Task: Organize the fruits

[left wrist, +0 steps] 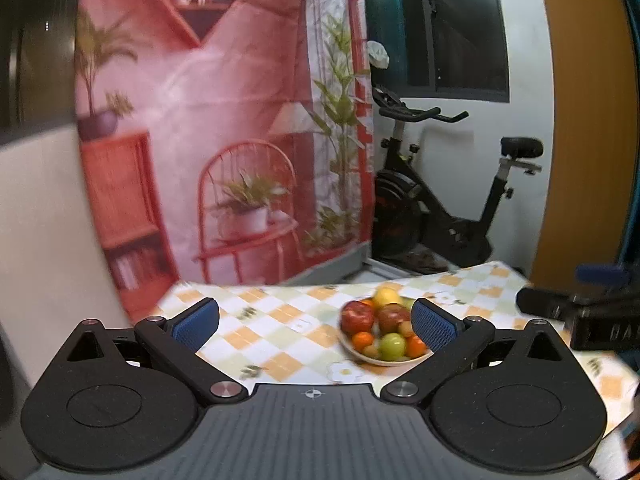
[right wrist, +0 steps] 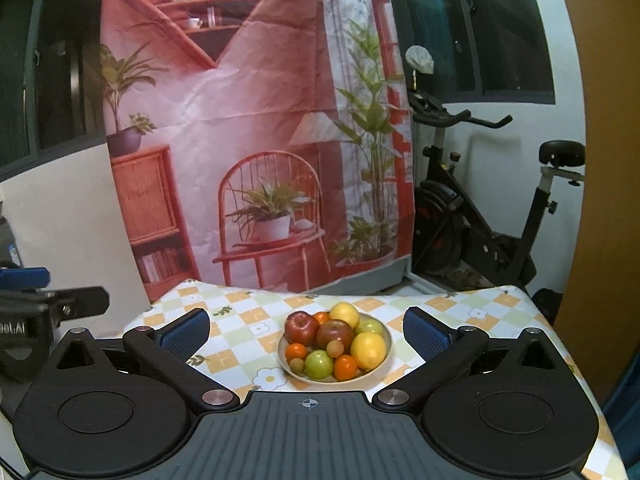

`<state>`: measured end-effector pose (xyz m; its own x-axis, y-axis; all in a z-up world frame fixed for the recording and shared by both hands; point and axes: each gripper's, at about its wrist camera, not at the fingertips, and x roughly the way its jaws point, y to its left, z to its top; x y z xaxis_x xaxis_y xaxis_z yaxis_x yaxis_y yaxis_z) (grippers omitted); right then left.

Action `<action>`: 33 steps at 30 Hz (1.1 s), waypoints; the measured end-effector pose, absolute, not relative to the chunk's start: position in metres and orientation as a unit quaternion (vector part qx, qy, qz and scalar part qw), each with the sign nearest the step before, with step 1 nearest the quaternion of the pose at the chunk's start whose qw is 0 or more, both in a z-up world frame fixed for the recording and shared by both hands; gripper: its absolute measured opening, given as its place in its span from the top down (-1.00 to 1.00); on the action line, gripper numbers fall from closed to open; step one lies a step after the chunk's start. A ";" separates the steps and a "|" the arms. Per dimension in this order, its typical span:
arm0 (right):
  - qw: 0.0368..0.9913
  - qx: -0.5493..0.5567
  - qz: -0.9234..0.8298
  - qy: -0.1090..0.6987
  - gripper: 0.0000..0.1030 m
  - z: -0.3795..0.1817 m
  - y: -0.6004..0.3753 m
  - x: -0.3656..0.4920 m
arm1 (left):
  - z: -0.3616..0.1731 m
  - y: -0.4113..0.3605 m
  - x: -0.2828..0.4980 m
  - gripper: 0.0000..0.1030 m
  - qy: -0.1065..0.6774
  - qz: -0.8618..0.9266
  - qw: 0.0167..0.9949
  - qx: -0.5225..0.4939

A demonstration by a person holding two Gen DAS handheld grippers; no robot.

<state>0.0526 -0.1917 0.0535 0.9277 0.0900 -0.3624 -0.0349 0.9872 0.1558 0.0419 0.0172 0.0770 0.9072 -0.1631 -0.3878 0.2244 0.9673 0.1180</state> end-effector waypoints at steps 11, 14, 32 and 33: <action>0.978 0.085 0.034 0.188 -0.99 0.050 -0.197 0.044 | 0.075 0.018 0.031 -1.00 0.196 -0.101 0.971 0.088; 0.978 0.083 0.036 0.189 -0.99 0.048 -0.196 0.042 | 0.073 0.021 0.030 -1.00 0.201 -0.103 0.971 0.079; 0.978 0.083 0.032 0.190 -0.99 0.047 -0.197 0.041 | 0.074 0.023 0.029 -1.00 0.198 -0.103 0.973 0.050; 0.978 0.082 0.031 0.190 -0.99 0.047 -0.197 0.041 | 0.074 0.022 0.028 -1.00 0.197 -0.104 0.974 0.050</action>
<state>0.0408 -0.1970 0.0468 0.9260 0.0927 -0.3659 -0.0302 0.9844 0.1731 0.0284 0.0221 0.0744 0.9009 -0.1822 -0.3939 0.2217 0.9735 0.0568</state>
